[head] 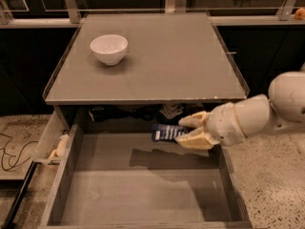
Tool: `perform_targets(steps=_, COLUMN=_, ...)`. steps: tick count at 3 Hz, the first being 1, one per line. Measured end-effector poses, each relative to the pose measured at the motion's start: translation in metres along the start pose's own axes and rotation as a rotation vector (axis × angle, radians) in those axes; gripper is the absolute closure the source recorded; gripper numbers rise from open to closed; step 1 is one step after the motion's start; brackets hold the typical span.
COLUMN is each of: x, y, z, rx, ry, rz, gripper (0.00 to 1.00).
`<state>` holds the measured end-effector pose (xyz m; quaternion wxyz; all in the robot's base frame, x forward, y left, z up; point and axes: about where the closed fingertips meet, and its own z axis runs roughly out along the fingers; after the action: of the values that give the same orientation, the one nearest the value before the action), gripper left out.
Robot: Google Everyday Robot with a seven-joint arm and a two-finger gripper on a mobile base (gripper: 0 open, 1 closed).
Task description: Pick rxbar blueberry from top drawer and place on counter
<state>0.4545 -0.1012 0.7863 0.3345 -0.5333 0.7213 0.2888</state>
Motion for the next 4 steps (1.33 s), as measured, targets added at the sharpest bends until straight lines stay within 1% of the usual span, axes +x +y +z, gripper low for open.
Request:
perform_targets(steps=1, x=-0.047, y=-0.012, z=-0.054, rx=0.116, ry=0.073, rz=-0.072, gripper=1.00)
perform_targets(steps=2, x=-0.086, y=-0.028, z=-0.109, rx=0.247, ry=0.114, rz=-0.144, gripper=1.00)
perform_targets(steps=3, x=-0.090, y=-0.037, z=-0.104, rx=0.256, ry=0.111, rz=-0.148, gripper=1.00)
perform_targets(steps=4, x=-0.101, y=-0.077, z=-0.099, rx=0.300, ry=0.092, rz=-0.151, gripper=1.00)
